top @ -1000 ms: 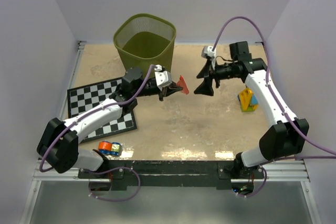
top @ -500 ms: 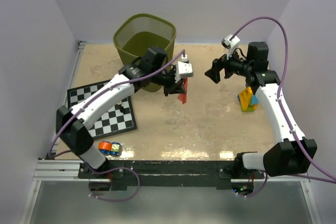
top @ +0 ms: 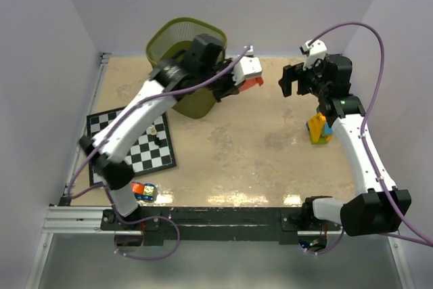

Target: Put the trash bags into the trash bin

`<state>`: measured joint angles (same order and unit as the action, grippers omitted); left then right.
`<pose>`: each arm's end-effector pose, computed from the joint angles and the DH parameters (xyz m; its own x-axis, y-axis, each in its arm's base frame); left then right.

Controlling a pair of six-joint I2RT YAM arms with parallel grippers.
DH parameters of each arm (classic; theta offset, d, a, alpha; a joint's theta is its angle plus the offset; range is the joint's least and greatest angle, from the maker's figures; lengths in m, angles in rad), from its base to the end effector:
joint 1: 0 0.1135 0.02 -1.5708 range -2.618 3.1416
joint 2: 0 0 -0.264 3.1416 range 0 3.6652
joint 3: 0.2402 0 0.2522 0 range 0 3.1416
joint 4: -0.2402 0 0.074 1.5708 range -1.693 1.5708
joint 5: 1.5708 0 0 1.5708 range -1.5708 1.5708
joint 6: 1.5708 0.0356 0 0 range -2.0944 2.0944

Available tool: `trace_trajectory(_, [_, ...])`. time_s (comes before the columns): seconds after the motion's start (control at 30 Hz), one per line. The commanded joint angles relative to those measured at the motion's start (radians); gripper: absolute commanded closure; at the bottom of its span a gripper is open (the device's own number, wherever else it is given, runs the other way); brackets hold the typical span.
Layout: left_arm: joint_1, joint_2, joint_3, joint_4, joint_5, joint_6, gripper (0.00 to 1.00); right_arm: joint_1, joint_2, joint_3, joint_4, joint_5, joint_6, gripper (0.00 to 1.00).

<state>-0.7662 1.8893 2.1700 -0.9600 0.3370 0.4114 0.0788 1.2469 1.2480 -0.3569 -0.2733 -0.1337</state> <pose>0.2838 -0.2894 0.4221 -0.0791 0.5999 -0.7962 0.9507 0.2856 0.1207 0.2807 0.0318 0.3863 -0.3004 -0.1525 -0.9415 -0.3714 0.9279 -0.0318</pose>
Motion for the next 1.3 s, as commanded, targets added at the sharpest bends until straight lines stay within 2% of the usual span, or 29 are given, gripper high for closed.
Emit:
trace_trajectory(0.0, [-0.062,-0.156,-0.185,-0.088,-0.029,0.072,1.00,-0.016,-0.041,-0.033,0.091,0.140,0.060,0.01])
trace_trajectory(0.07, [-0.074,-0.099,-0.141,-0.260,0.080,0.084,1.00,-0.022,-0.032,-0.035,0.095,0.120,0.049,0.01])
trace_trajectory(0.1, [-0.082,-0.060,-0.031,-0.313,0.064,0.113,1.00,-0.022,-0.029,-0.032,0.096,0.115,0.042,0.02])
trace_trajectory(0.17, [-0.082,0.025,0.371,-0.278,-0.082,0.147,1.00,-0.022,-0.032,-0.036,0.110,0.117,0.029,0.02])
trace_trajectory(0.2, [-0.082,0.040,0.486,-0.188,-0.131,0.182,1.00,-0.022,-0.035,-0.042,0.121,0.121,0.026,0.01])
trace_trajectory(0.23, [-0.082,0.007,0.466,-0.031,-0.179,0.232,1.00,-0.024,-0.040,-0.050,0.131,0.126,0.028,0.01])
trace_trajectory(0.27, [-0.082,-0.080,0.330,0.138,-0.225,0.243,1.00,-0.024,-0.040,-0.058,0.137,0.128,0.028,0.02])
trace_trajectory(0.3, [-0.082,-0.193,0.100,0.318,-0.249,0.236,1.00,-0.024,-0.041,-0.062,0.138,0.129,0.034,0.01])
trace_trajectory(0.33, [-0.082,-0.279,-0.120,0.410,-0.221,0.234,1.00,-0.024,-0.041,-0.065,0.136,0.128,0.039,0.01])
trace_trajectory(0.4, [-0.093,-0.376,-0.391,0.329,-0.123,0.219,1.00,-0.024,-0.046,-0.076,0.133,0.118,0.046,0.01])
trace_trajectory(0.47, [-0.116,-0.388,-0.546,0.163,-0.009,0.109,1.00,-0.025,-0.061,-0.093,0.141,0.124,0.046,0.02])
trace_trajectory(0.53, [-0.133,-0.381,-0.624,0.068,0.085,0.046,1.00,-0.025,-0.082,-0.116,0.153,0.137,0.046,0.02])
trace_trajectory(0.6, [-0.139,-0.375,-0.520,0.081,0.064,0.056,1.00,-0.025,-0.102,-0.128,0.157,0.140,0.042,0.01])
trace_trajectory(0.63, [-0.139,-0.359,-0.439,0.117,0.009,0.084,1.00,-0.025,-0.104,-0.134,0.162,0.140,0.043,0.01])
trace_trajectory(0.7, [-0.137,-0.299,-0.214,0.231,-0.110,0.162,1.00,-0.025,-0.103,-0.142,0.171,0.135,0.045,0.01])
trace_trajectory(0.77, [-0.133,-0.204,0.094,0.332,-0.154,0.199,1.00,-0.027,-0.092,-0.137,0.174,0.129,0.058,0.01])
trace_trajectory(0.83, [-0.133,-0.147,0.256,0.429,-0.196,0.172,1.00,-0.027,-0.084,-0.128,0.171,0.122,0.069,0.01])
trace_trajectory(0.87, [-0.133,-0.163,0.231,0.457,-0.205,0.149,1.00,-0.027,-0.084,-0.128,0.171,0.120,0.074,0.01])
trace_trajectory(0.9, [-0.133,-0.215,0.121,0.484,-0.201,0.135,1.00,-0.027,-0.087,-0.125,0.171,0.117,0.074,0.01])
trace_trajectory(1.0, [-0.133,-0.411,-0.357,0.590,-0.172,0.086,1.00,-0.027,-0.101,-0.137,0.179,0.121,0.069,0.01])
trace_trajectory(1.1, [-0.136,-0.522,-0.609,0.576,-0.095,-0.008,1.00,-0.028,-0.113,-0.160,0.185,0.129,0.065,0.01])
trace_trajectory(1.17, [-0.136,-0.547,-0.625,0.580,-0.063,0.009,1.00,-0.027,-0.116,-0.171,0.182,0.125,0.066,0.02])
trace_trajectory(1.2, [-0.136,-0.532,-0.568,0.587,-0.065,0.048,1.00,-0.027,-0.115,-0.173,0.179,0.123,0.066,0.01])
trace_trajectory(1.27, [-0.136,-0.452,-0.332,0.648,-0.127,0.160,1.00,-0.027,-0.112,-0.168,0.180,0.120,0.062,0.01])
